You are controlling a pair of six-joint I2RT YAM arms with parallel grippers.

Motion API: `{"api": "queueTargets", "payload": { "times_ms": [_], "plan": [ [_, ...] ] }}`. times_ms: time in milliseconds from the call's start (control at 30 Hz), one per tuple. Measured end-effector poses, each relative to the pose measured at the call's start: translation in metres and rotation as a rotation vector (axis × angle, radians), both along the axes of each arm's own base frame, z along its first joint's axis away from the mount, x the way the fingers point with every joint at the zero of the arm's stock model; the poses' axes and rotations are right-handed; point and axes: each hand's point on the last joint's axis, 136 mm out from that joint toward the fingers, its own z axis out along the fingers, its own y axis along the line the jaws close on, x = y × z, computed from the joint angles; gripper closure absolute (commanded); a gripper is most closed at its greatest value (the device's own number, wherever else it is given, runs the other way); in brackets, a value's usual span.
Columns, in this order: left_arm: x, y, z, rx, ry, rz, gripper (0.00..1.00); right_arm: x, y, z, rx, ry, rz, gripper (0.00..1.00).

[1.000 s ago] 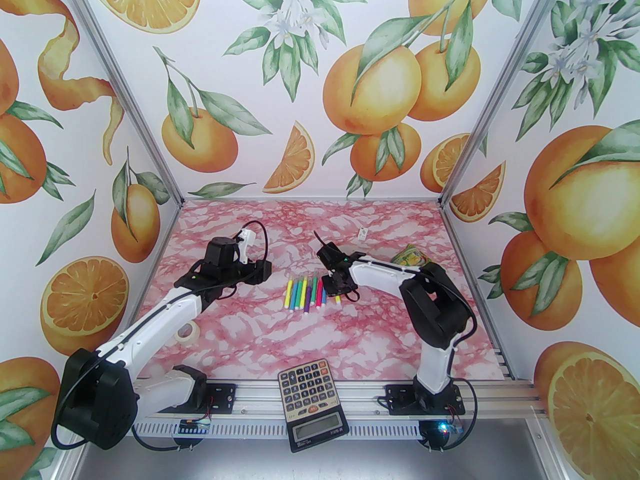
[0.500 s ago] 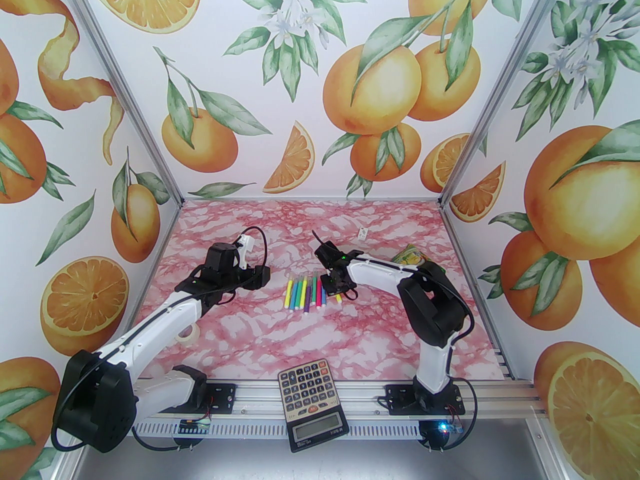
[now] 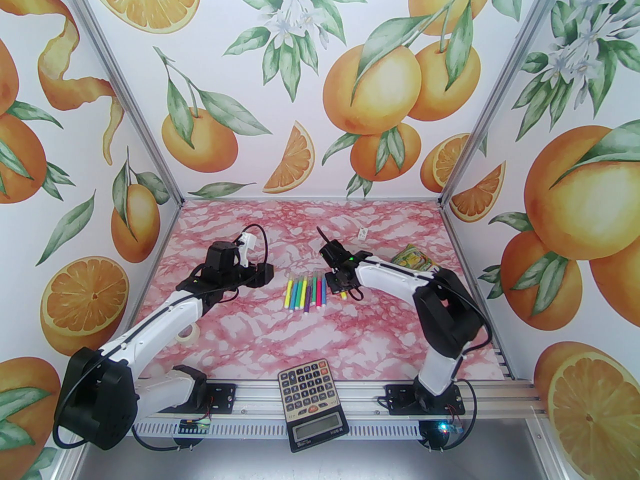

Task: Open the pen caps

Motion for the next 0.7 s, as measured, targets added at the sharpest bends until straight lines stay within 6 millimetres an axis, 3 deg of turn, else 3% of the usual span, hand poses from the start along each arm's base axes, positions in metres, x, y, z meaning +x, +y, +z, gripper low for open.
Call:
{"api": "queueTargets", "payload": {
  "times_ms": [300, 700],
  "plan": [
    [0.000, -0.016, 0.006, -0.089, 0.007, -0.047, 0.30, -0.003, 0.010, 0.035, 0.118, -0.106, 0.060, 0.84],
    [-0.004, -0.057, 0.029, -0.307, 0.017, -0.217, 0.28, -0.017, 0.054, 0.072, 0.412, -0.155, 0.207, 0.84]
  ]
}}
